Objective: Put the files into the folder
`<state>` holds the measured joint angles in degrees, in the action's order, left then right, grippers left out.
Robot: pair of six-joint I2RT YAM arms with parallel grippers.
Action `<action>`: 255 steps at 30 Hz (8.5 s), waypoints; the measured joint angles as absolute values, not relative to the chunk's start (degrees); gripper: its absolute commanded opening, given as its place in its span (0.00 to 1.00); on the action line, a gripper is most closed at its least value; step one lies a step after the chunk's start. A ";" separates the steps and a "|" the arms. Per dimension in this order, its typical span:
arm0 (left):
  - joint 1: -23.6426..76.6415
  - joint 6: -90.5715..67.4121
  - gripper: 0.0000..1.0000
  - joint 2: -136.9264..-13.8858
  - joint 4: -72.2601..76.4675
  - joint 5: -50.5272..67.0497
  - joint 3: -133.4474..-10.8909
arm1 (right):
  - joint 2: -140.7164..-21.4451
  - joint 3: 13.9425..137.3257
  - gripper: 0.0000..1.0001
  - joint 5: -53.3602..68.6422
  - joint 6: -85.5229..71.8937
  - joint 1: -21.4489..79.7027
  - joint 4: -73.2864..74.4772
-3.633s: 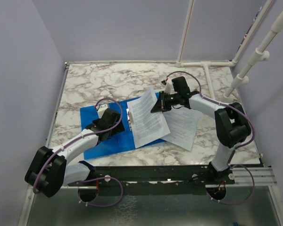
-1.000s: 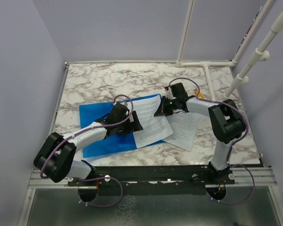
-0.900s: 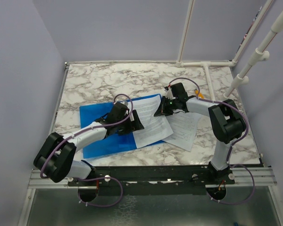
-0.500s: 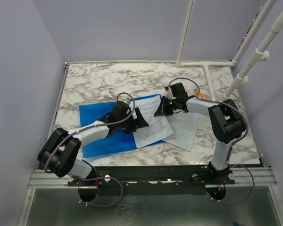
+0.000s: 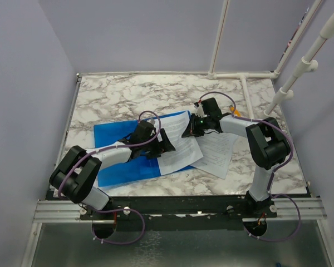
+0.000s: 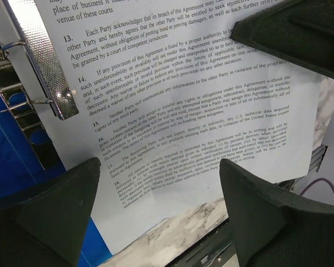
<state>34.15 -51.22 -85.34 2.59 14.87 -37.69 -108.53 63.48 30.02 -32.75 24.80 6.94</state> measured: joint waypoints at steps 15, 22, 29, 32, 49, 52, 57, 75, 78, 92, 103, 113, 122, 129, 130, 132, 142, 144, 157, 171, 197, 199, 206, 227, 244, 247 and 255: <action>34.17 -51.48 0.89 -85.54 4.25 13.93 -37.04 | -105.19 63.86 0.43 23.27 -31.77 24.80 10.74; 34.17 -51.68 0.89 -85.52 4.73 13.80 -36.80 | -96.40 63.77 0.63 12.47 -31.03 24.80 15.27; 34.17 -51.72 0.88 -85.38 5.08 13.69 -36.53 | -84.25 59.92 0.75 -0.05 -31.33 24.80 17.96; 34.17 -51.72 0.88 -85.27 5.21 13.65 -36.36 | -79.92 57.21 0.78 -4.93 -31.99 24.80 19.51; 34.17 -51.66 0.88 -84.62 5.65 13.50 -35.59 | -76.05 43.20 1.00 -18.00 -39.22 20.47 23.94; 34.17 -51.66 0.88 -84.44 5.69 13.50 -35.44 | -77.56 42.26 1.00 -18.11 -40.21 19.94 23.62; 34.17 -51.66 0.88 -84.42 5.93 13.50 -35.27 | -81.73 42.06 1.00 -18.11 -41.28 19.38 22.94; 34.17 -51.62 0.88 -84.42 6.09 13.47 -35.20 | -84.36 41.58 0.48 -18.94 -41.87 19.09 19.35; 34.17 -51.62 0.88 -84.42 6.09 13.47 -35.20 | -84.40 41.30 0.32 -18.90 -41.98 19.00 18.61; 34.17 -51.59 0.88 -84.42 6.09 13.47 -35.20 | -84.20 40.84 0.00 -18.26 -42.00 18.72 17.76; 34.17 -51.59 0.88 -84.42 6.09 13.45 -35.20 | -76.79 44.38 0.00 -25.17 -39.55 18.72 24.47; 34.17 -51.62 0.88 -84.44 6.11 13.41 -35.20 | -68.23 51.81 0.00 -29.67 -35.77 18.68 27.09; 34.17 -51.62 0.89 -85.36 6.26 13.41 -36.03 | -66.30 56.29 0.00 -29.98 -31.83 18.68 27.40; 34.17 -51.62 0.89 -85.62 6.26 13.43 -36.38 | -64.16 58.41 0.01 -28.93 -30.28 18.68 27.79; 34.17 -51.62 0.89 -85.62 6.24 13.41 -36.40 | -63.92 58.59 0.00 -28.58 -30.06 18.68 27.88; 34.17 -51.62 0.89 -85.62 6.22 13.41 -36.40 | -63.68 58.87 0.00 -27.77 -29.89 18.68 27.99; 34.22 -51.70 0.89 -84.82 5.45 12.38 -36.38 | -63.55 58.89 0.01 -24.67 -29.89 18.68 28.38; 34.22 -51.72 0.89 -84.05 4.95 11.94 -36.18 | -63.55 58.89 0.00 -24.10 -29.89 18.68 28.38; 34.22 -51.88 0.91 -82.04 3.88 11.20 -36.16 | -63.55 58.89 0.00 -19.79 -29.39 18.68 28.38; 34.06 -51.88 0.98 -71.42 1.78 13.54 -41.52 | -62.98 60.05 0.00 -5.41 -26.89 18.65 28.16; 31.62 -59.88 0.48 -56.84 7.49 20.27 -37.36 | -61.89 57.74 0.01 14.20 -38.17 27.68 19.27; 31.62 -60.45 0.39 -56.42 7.77 20.60 -37.26 | -61.34 57.34 0.01 13.96 -39.07 28.01 19.11; 31.62 -62.72 0.00 -55.20 10.66 23.03 -36.60 | -59.20 56.71 0.00 12.97 -40.69 28.93 18.90; 31.62 -56.47 0.00 -47.03 11.35 30.61 -38.68 | -49.19 53.78 0.86 15.27 -32.23 28.93 18.44; 31.59 -53.89 0.00 -43.33 14.28 43.33 -43.42 | -42.26 49.76 0.96 31.35 -30.00 28.95 9.13; 31.62 -56.45 0.00 -42.92 17.80 44.73 -43.42 | -40.32 48.95 0.96 34.15 -30.63 28.95 6.37; 31.62 -63.16 0.00 -42.22 28.40 47.07 -43.38 | -39.22 48.31 0.94 40.18 -35.18 28.95 -1.98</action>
<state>31.62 -63.16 -42.22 28.40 47.07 -43.38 -39.22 48.31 40.18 -35.18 28.95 -1.98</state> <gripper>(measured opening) 0.003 0.960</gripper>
